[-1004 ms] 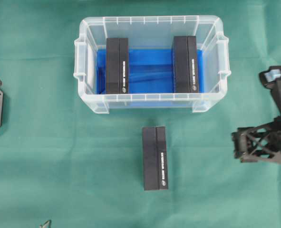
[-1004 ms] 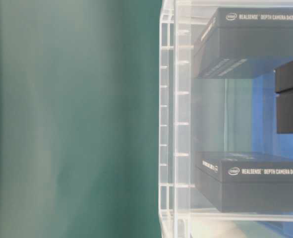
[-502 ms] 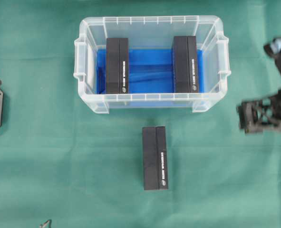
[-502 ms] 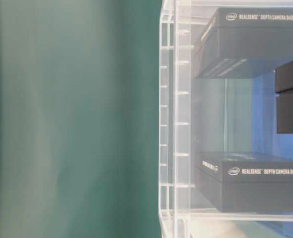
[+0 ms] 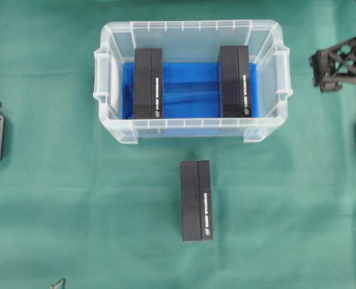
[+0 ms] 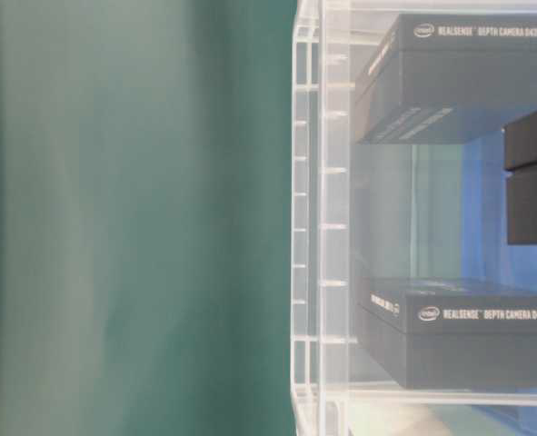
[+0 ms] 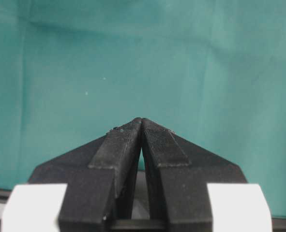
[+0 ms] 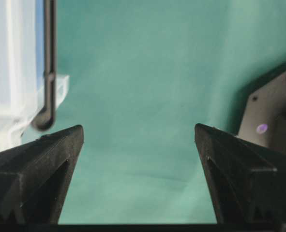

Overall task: Take the box out of the case with the right arm.
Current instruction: 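Move the right gripper back up toward the case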

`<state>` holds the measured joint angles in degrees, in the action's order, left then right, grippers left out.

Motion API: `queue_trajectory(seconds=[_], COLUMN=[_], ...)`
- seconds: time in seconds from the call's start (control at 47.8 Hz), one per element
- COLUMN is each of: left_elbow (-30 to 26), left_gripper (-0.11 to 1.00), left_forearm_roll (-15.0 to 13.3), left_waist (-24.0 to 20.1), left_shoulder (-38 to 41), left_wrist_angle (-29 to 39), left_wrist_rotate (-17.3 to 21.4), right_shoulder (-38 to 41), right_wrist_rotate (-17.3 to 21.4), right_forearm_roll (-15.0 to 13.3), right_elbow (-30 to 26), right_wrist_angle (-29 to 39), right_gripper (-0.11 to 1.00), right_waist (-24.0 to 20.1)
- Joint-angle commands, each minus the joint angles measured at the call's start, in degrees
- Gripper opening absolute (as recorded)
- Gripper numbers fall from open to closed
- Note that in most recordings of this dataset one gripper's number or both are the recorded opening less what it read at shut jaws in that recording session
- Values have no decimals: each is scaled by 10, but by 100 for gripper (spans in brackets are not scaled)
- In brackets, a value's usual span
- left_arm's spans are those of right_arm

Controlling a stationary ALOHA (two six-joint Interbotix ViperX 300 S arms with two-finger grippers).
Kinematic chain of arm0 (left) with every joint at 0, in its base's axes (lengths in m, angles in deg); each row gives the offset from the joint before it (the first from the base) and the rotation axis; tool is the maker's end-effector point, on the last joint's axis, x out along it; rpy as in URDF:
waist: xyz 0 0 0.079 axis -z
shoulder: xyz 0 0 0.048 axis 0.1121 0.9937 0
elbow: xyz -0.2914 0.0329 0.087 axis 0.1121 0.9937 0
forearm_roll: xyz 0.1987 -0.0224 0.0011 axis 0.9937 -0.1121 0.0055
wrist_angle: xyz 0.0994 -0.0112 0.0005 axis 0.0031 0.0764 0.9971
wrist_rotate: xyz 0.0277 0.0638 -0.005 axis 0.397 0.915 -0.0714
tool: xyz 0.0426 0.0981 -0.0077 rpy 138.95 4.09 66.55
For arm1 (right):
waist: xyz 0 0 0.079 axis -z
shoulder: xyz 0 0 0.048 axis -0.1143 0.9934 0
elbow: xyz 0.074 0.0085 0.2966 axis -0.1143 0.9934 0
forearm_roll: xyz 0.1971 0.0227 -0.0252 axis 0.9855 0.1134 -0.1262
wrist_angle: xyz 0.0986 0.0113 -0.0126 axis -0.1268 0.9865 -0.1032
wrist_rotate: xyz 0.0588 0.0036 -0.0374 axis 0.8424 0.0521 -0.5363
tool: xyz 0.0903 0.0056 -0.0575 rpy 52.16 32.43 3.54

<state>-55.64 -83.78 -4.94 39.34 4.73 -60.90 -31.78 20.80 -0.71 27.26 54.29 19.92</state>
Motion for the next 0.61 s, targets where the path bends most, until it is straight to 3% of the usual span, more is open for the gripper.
queue_trajectory(seconds=[0.0,0.586], left_elbow=[-9,-9], left_gripper=[2,2], left_forearm_roll=[2,2], left_waist=[-3,-2], left_shoulder=[3,3], left_wrist_angle=[-2,-2], left_wrist_rotate=[1,1], right_shoulder=[-5,-5], right_wrist_rotate=[-13,-15], right_forearm_roll=[3,6], right_elbow=[-8,-8], right_wrist_angle=[-2,-1], right_gripper=[92,92], right_waist=[18,19])
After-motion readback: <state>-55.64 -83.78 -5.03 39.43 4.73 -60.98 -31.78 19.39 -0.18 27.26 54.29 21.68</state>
